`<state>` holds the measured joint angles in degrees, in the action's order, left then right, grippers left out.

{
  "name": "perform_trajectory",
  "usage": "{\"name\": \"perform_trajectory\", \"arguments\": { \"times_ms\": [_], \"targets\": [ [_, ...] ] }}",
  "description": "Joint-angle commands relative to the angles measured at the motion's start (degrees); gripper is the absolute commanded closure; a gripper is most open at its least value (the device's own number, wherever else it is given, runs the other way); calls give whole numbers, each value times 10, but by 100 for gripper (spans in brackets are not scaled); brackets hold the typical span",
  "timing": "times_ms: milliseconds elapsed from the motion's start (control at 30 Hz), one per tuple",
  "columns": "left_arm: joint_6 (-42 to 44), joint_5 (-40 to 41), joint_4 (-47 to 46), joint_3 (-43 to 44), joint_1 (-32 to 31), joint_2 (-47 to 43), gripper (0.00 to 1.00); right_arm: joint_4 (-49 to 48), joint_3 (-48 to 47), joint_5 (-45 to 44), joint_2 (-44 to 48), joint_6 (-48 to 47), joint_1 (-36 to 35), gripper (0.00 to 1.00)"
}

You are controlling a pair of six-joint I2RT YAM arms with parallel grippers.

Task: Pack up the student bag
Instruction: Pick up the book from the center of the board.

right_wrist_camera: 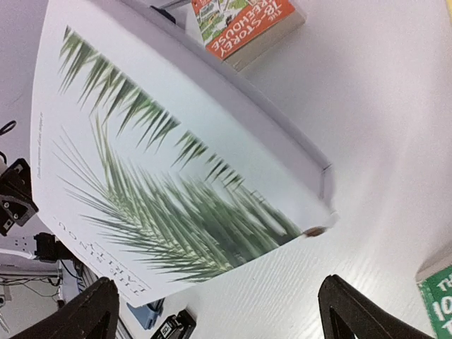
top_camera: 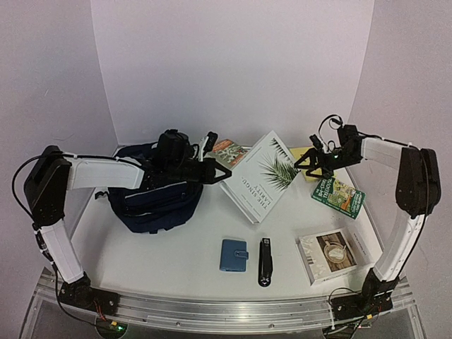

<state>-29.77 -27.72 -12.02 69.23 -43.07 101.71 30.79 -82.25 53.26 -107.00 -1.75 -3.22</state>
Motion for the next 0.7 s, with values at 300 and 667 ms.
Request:
{"name": "perform_trajectory", "arguments": {
  "times_ms": [300, 667],
  "targets": [
    [60, -157, 20, -46, 4, -112, 100, 295, -102, 116, 8, -362, -21, 2],
    [79, -232, 54, -49, 4, -143, 100, 456, -144, 97, -36, -498, -24, 2]
  ]
}}
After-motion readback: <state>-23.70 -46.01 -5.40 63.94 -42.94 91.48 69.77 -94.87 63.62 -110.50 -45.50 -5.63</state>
